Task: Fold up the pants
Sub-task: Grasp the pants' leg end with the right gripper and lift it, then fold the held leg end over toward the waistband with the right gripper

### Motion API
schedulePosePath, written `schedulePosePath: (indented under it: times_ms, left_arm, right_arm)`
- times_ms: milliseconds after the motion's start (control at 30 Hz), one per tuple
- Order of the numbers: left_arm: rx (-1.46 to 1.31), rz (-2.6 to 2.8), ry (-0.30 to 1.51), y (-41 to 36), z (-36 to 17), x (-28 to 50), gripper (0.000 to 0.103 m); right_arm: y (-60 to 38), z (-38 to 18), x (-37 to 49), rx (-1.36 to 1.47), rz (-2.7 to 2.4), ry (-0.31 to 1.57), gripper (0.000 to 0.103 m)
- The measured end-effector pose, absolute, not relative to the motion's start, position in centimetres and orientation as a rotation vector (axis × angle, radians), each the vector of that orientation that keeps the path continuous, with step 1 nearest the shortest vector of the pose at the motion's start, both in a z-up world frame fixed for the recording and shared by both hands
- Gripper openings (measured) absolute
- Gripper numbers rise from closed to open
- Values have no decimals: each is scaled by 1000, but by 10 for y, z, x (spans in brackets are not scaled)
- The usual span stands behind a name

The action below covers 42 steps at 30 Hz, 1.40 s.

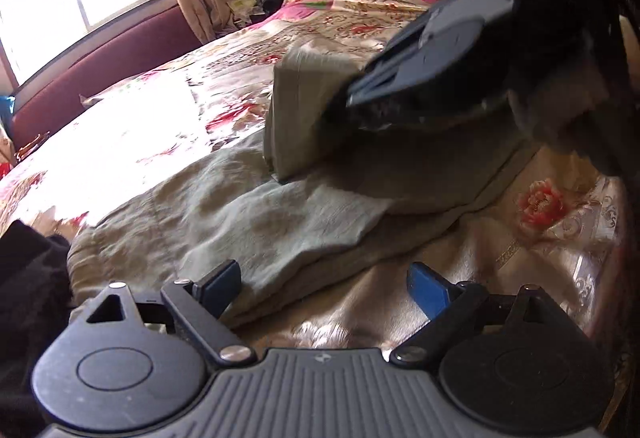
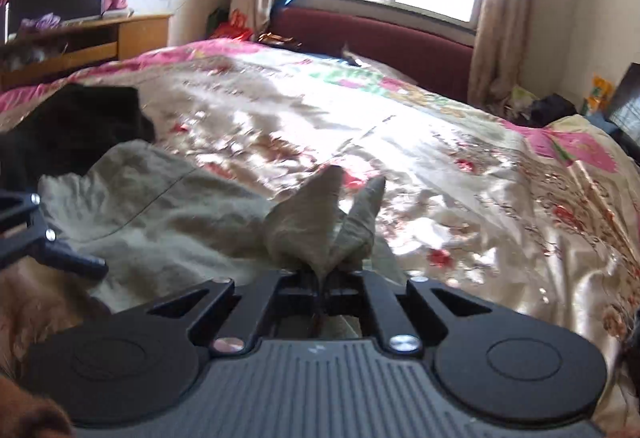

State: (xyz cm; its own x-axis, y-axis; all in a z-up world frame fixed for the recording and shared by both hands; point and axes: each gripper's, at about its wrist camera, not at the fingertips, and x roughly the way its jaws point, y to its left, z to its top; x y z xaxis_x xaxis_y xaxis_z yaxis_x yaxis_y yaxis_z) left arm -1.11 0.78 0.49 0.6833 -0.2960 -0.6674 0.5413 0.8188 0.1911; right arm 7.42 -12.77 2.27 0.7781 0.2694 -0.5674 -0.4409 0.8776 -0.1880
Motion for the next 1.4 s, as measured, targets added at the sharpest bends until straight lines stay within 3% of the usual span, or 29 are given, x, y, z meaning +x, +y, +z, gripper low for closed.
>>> schedulePosePath:
  times_ms: [333,433,633,733,1133,1200,1233,1267,1400]
  left_arm:
    - [221,-498,638,45,3,-11,103]
    - [184,-503,633,51,5,-10,103]
    - [181,-501,582,57,10,-16,103]
    - [197,-504,576,56,10,-18,103]
    - [220,-516,575,52,8,-21,103]
    - [219,-511,582,53,8,-20,103]
    - [218,-508,583,54,7,-20,103]
    - [215,-505,583,54,7,-19,103]
    - [191,-507,573,58,10,-18,103]
  right_arm:
    - [-67,-3,62,-593,353,607,8]
    - [-63,-5,59,-654,339,624,22]
    - [-60,19,53,-527,369,604,33]
    - [-48,30,28,-612,464,473,59]
    - [-42,2,42,-749,445,544,59]
    - [-35,-2,49,-763,442,544,47]
    - [-34,-1,56,-729,438,568,24]
    - [-35,2,63,-679,440,600,10]
    - [-51,30,91,-417,384,686,3]
